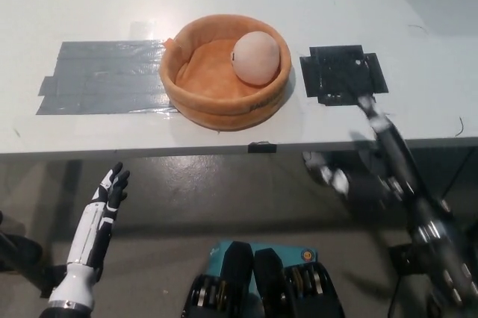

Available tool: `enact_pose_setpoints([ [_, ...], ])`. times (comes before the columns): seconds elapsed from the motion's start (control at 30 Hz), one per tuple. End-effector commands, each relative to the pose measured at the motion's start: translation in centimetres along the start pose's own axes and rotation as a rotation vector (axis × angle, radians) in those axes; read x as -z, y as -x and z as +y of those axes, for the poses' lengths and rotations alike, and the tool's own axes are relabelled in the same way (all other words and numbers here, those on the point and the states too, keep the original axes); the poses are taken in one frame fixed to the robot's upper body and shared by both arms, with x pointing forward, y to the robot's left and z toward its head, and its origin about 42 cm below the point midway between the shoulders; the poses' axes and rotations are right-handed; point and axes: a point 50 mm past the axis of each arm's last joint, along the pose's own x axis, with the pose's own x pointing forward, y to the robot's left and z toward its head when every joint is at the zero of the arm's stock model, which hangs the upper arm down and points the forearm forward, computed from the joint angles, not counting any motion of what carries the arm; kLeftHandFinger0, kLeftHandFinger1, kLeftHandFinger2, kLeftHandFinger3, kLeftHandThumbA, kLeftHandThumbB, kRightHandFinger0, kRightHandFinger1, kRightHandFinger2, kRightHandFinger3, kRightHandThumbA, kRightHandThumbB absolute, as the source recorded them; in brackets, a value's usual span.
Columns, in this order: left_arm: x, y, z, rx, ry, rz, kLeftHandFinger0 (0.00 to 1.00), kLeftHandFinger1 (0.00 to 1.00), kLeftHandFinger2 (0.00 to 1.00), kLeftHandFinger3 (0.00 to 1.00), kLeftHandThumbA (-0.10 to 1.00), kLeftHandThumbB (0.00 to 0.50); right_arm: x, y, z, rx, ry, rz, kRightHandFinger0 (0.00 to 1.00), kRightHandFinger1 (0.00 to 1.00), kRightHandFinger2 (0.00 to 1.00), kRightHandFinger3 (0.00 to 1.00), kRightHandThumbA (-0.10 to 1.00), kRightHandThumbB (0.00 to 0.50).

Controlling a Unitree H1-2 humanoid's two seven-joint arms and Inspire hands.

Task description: A person hands a emotional support dumpling to the robot which it grabs with its right hand and places in the soft place kept infront of it in the centre of the desk

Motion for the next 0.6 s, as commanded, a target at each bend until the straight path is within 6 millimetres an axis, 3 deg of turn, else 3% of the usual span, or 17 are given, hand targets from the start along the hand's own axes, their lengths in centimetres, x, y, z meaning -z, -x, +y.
enact_pose_setpoints([
  [0.0,-0.4,0.3,-0.4,0.045,0.023,-0.017,1.0,1.0,1.0,1.0,1.0,0.119,-2.0,6.5,-2.8,0.248,-0.11,-0.155,1.0,1.0,1.0,1.0,0.85,0.021],
  [0.17,0.4,1.4,-0.7,0.057,0.029,0.008,1.0,1.0,1.0,1.0,0.99,0.121,2.6,8.1,-1.3,0.241,-0.163,-0.001,1.0,1.0,1.0,1.0,0.8,0.057],
  [0.27,1.1,2.7,-1.3,0.065,0.033,0.028,1.0,1.0,1.0,1.0,0.98,0.119,7.0,9.9,-0.1,0.221,-0.145,0.154,1.0,1.0,1.0,1.0,0.8,0.056],
  [0.4,1.3,3.4,-1.6,0.068,0.033,0.041,1.0,1.0,1.0,1.0,0.98,0.133,8.2,10.5,0.6,0.189,-0.168,0.198,1.0,1.0,1.0,1.0,0.86,0.075],
  [0.57,1.7,4.3,-2.1,0.083,0.025,0.057,1.0,1.0,1.0,1.0,0.97,0.124,8.6,12.0,0.8,0.177,-0.166,0.206,1.0,1.0,1.0,1.0,0.82,0.09],
])
